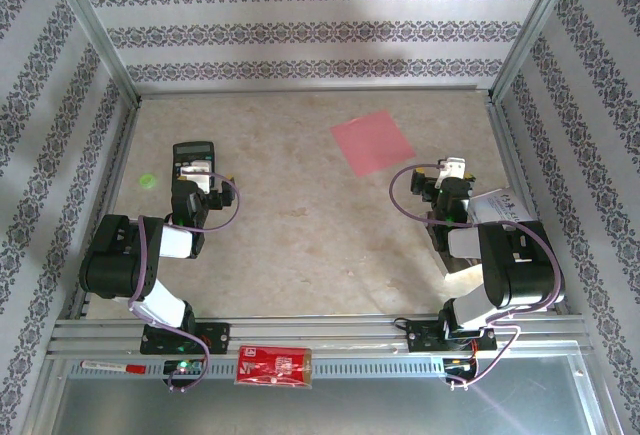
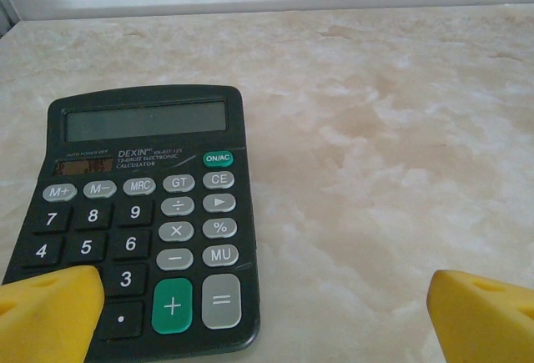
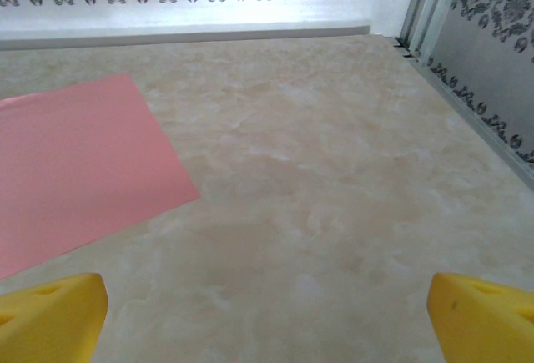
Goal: Fold a paper plane with a square sheet of paper (pick it up from the middle)
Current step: Move the square sheet of paper to the center of the table.
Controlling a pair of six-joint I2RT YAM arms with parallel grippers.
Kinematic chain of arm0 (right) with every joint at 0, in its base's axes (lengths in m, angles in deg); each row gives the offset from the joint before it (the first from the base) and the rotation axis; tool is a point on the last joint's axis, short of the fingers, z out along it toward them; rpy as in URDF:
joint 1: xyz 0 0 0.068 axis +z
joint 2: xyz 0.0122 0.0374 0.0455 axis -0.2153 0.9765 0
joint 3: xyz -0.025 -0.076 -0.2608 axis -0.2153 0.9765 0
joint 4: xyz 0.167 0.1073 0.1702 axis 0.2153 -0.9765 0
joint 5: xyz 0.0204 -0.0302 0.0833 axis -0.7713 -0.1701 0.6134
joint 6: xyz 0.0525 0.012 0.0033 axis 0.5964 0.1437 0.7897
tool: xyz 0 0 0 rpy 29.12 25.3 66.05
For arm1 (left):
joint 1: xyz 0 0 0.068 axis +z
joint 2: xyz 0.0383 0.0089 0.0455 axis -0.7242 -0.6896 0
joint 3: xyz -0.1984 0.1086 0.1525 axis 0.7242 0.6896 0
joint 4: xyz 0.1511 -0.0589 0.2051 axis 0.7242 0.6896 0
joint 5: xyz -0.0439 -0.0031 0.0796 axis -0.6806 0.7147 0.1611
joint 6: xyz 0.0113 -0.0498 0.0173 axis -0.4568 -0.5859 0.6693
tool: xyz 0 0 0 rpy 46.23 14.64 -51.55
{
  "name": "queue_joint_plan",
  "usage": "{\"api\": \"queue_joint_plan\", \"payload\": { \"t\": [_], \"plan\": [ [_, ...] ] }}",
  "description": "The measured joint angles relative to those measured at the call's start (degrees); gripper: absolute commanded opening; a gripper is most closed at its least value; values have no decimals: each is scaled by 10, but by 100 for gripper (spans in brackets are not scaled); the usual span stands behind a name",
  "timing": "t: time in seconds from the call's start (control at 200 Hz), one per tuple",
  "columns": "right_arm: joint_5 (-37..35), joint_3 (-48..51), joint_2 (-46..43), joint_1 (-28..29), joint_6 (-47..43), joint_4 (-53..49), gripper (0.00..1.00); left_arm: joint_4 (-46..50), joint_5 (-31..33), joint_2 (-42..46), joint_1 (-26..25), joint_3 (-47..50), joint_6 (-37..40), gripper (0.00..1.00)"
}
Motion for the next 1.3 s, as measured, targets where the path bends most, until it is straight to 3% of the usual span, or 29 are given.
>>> {"api": "queue_joint_plan", "payload": {
  "t": [0.11,0.335,0.555,0.734,0.864,1.009,1.299],
  "plan": [
    [-4,1,-9,4,0,0,98,29,13,30,0,0,-1,100],
    [-6,18,-39,8,-3,-18,98,213,67,159,0,-86,-57,100],
    [-4,-38,-205,8,47,-162,98,341,-6,165,0,-184,-163,100],
    [-14,-115,-233,48,165,-321,91,414,-56,128,-42,-228,-242,100],
    [13,-180,-166,109,218,-430,86,498,-46,71,-148,-310,-243,100],
    [81,-287,-35,129,239,-522,74,569,-39,-15,-243,-423,-227,100],
    [143,-490,200,132,245,-607,55,661,-31,-71,-256,-455,-228,100]
  ]
}}
